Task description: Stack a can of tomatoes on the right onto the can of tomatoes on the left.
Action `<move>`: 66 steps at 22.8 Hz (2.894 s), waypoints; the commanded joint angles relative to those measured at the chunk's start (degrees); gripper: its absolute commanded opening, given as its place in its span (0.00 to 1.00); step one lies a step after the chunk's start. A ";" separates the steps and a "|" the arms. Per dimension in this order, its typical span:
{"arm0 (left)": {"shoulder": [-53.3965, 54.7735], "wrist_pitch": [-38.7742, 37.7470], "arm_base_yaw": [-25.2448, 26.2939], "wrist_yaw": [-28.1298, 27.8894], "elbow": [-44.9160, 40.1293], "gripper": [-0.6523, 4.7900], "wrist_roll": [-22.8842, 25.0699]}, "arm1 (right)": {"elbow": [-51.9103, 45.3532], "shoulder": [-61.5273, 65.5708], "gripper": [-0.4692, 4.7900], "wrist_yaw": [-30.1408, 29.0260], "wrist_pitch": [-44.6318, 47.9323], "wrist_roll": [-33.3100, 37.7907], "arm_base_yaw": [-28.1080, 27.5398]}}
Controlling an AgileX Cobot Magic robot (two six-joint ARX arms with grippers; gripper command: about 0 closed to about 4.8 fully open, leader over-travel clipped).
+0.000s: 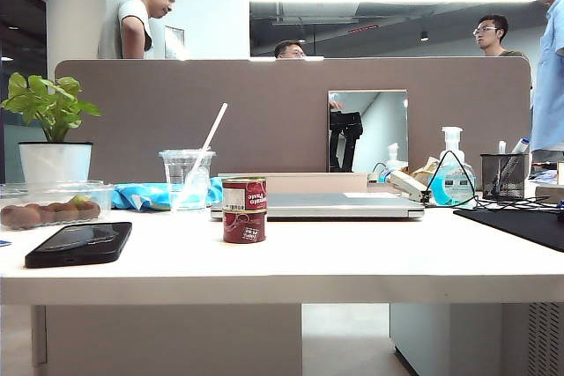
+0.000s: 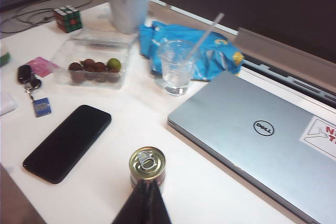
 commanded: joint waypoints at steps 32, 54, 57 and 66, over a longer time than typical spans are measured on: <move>-0.07 -0.09 -0.02 0.98 0.31 0.11 -0.20 | -58.99 -66.55 0.08 2.99 17.22 0.07 -30.60; -0.09 -0.11 -0.02 1.07 0.28 0.11 -0.20 | -58.90 -66.55 0.08 6.34 13.03 0.11 -30.64; -1.27 -0.44 1.07 0.96 0.26 0.11 -0.20 | -58.90 -66.55 0.08 6.34 13.03 0.11 -30.64; -14.03 9.84 21.18 9.49 -12.13 0.11 -11.93 | -58.90 -66.55 0.08 6.21 13.03 0.11 -30.64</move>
